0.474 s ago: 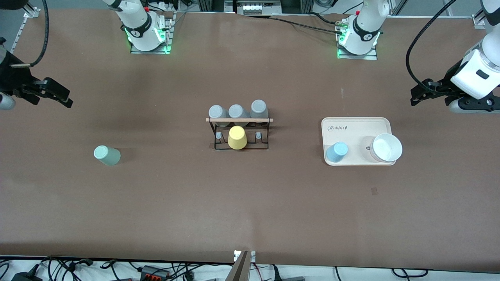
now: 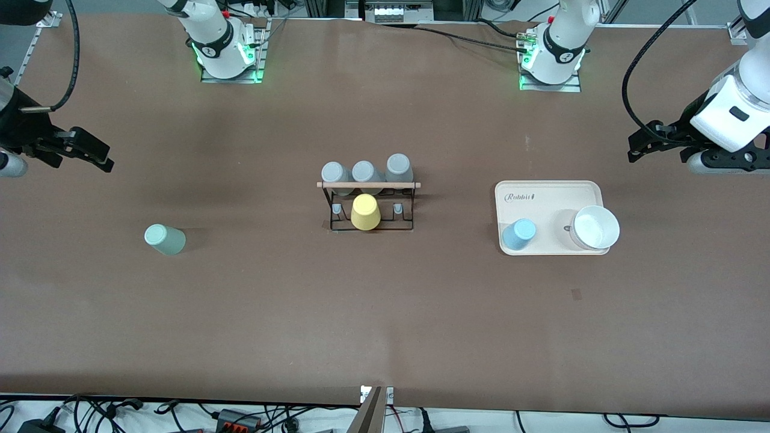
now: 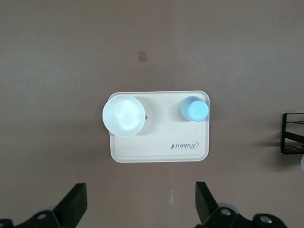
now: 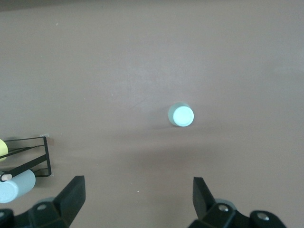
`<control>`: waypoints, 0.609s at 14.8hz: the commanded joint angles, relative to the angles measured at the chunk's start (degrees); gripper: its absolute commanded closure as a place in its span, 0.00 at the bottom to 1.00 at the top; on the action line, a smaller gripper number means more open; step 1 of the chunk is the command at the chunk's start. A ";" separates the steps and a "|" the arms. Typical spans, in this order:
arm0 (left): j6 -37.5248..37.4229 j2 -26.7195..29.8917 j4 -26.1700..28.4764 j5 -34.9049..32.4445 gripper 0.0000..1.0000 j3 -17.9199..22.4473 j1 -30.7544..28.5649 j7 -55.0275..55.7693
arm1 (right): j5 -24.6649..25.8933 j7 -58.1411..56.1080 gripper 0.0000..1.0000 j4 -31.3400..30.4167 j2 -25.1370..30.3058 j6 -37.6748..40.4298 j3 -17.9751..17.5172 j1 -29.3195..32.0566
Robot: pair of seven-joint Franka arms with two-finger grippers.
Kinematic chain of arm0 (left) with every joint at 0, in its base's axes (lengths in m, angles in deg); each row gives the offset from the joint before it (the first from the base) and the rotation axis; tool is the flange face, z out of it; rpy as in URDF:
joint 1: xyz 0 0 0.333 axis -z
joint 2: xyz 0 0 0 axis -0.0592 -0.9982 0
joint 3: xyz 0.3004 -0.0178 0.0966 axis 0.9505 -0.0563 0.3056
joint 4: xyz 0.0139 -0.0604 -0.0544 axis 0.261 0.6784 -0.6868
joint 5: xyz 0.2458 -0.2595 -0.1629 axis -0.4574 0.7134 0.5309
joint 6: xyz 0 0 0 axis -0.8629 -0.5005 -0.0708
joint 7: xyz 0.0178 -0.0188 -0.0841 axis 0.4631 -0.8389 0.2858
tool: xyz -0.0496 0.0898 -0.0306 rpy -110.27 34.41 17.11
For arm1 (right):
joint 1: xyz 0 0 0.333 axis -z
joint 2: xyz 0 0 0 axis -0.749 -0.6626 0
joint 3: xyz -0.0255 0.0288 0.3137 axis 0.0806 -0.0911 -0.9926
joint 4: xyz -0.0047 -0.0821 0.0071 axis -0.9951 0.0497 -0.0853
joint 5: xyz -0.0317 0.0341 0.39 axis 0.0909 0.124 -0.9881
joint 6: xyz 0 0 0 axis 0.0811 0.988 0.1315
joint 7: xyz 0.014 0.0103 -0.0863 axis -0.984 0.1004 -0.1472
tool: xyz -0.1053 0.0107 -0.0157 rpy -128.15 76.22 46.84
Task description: Hang scattered cups on rack with three cups
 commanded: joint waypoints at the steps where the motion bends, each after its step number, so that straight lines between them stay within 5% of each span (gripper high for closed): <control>1: 0.35 1.36 1.24 1.25 0.00 -0.61 -0.23 -0.92 | 0.50 -0.12 0.00 1.62 -0.51 0.63 -0.13 0.01; 9: 0.26 0.83 0.89 1.25 0.00 -0.61 -0.15 -0.48 | 0.67 0.15 0.00 1.45 -0.07 0.90 -0.13 -0.17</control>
